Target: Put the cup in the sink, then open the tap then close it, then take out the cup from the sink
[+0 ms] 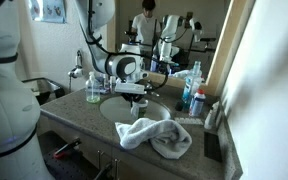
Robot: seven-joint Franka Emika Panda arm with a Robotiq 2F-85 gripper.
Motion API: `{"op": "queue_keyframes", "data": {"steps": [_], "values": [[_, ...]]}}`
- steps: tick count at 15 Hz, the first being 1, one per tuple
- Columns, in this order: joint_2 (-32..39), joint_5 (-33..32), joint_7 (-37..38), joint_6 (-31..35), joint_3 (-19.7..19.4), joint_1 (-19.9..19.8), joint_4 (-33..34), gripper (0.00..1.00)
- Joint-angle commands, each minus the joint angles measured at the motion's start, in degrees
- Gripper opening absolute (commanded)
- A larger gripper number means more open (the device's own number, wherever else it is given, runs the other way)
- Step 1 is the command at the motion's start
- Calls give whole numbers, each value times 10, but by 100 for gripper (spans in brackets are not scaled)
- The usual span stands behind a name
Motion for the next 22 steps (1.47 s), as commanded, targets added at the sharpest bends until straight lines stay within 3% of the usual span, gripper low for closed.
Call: {"op": "queue_keyframes", "data": {"steps": [1, 12, 22], "values": [[47, -17, 0, 28, 11, -2, 40, 5], [164, -60, -1, 37, 41, -15, 165, 5], [186, -85, 26, 74, 21, -9, 162, 5]]}}
